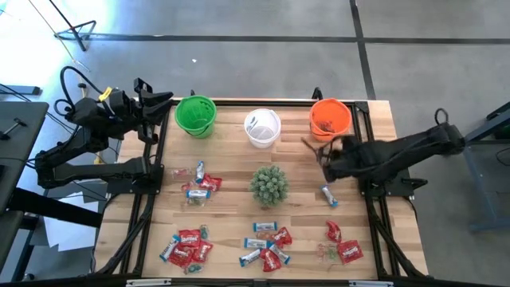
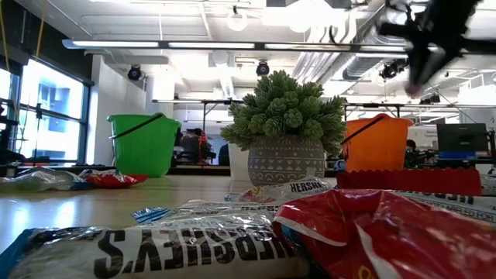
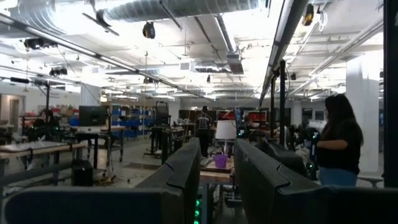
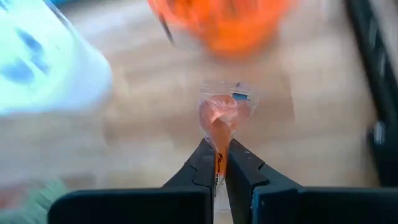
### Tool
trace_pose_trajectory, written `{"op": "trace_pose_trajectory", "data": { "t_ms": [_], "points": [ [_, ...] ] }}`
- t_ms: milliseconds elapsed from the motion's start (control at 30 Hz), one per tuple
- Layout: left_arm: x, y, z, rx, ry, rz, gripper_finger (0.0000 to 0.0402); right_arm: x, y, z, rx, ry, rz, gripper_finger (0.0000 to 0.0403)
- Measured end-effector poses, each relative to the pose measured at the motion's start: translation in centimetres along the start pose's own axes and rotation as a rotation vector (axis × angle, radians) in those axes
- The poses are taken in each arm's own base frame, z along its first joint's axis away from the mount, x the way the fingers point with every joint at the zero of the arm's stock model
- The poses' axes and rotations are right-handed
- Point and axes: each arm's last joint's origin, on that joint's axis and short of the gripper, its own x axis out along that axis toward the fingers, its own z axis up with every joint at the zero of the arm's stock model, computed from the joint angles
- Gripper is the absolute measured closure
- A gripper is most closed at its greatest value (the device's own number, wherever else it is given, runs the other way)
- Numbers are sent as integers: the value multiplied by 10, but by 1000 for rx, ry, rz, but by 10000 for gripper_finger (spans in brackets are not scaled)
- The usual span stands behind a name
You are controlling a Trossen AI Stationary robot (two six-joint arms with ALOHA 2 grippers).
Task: Sort candy
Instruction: Put the transparent candy into the orange bucket
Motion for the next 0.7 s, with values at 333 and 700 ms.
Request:
{"op": "trace_pose_trajectory", "data": {
  "t_ms": [333,700],
  "points": [
    [0,0,-1,9,15,0,319,-5,22,77,-234,-94,-66,393],
    [0,0,-3,-88,31,1,319,30,7,149,-326,-8,-162,393]
  ]
}}
